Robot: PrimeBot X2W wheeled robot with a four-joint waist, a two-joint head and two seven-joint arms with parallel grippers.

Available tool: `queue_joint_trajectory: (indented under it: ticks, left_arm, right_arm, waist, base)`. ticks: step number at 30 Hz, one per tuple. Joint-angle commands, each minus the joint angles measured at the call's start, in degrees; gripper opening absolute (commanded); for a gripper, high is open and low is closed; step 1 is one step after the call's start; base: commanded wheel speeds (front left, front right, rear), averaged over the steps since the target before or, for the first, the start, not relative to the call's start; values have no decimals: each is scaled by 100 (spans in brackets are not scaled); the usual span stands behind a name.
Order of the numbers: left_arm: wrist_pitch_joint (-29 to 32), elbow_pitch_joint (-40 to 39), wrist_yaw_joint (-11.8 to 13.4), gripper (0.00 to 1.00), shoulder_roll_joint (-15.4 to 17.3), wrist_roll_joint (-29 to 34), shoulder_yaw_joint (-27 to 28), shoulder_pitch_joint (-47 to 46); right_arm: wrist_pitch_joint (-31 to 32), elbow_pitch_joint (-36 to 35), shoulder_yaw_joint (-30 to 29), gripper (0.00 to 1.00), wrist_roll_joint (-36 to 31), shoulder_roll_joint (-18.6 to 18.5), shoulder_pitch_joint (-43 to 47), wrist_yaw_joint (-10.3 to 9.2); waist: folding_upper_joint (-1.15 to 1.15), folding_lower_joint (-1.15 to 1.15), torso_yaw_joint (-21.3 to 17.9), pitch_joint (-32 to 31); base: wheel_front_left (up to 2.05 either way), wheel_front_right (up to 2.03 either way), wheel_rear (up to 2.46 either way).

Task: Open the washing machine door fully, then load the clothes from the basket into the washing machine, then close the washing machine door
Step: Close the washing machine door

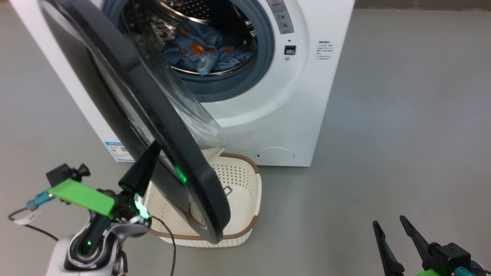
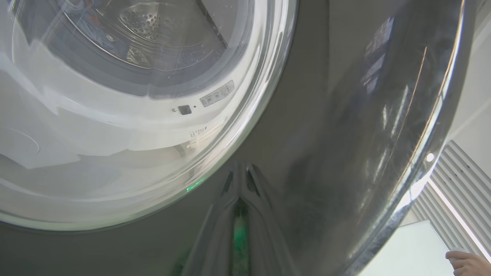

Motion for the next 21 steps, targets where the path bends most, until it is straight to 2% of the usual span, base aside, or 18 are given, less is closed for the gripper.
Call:
queue_joint_trajectory:
  ticks: [1, 15, 21]
  left_arm:
    - [-40, -123, -21, 0, 77, 57, 91, -319]
    - [-724, 774, -21, 0, 77, 383, -232, -1534]
    - [-1156, 1545, -21, 0, 94, 867, -322, -2141]
  right_arm:
    - [-28, -112, 166, 100, 36, -93, -97, 9]
    - [-28, -90, 246, 100, 48, -49, -326, 9]
    - [-28, -60, 288, 100, 61, -21, -416, 9]
  waist:
    - [0, 0, -121, 43]
    - [0, 0, -760, 377]
    - [0, 0, -1022, 450]
  base:
    - [0, 0, 0]
    - [0, 0, 0]
    - [0, 0, 0]
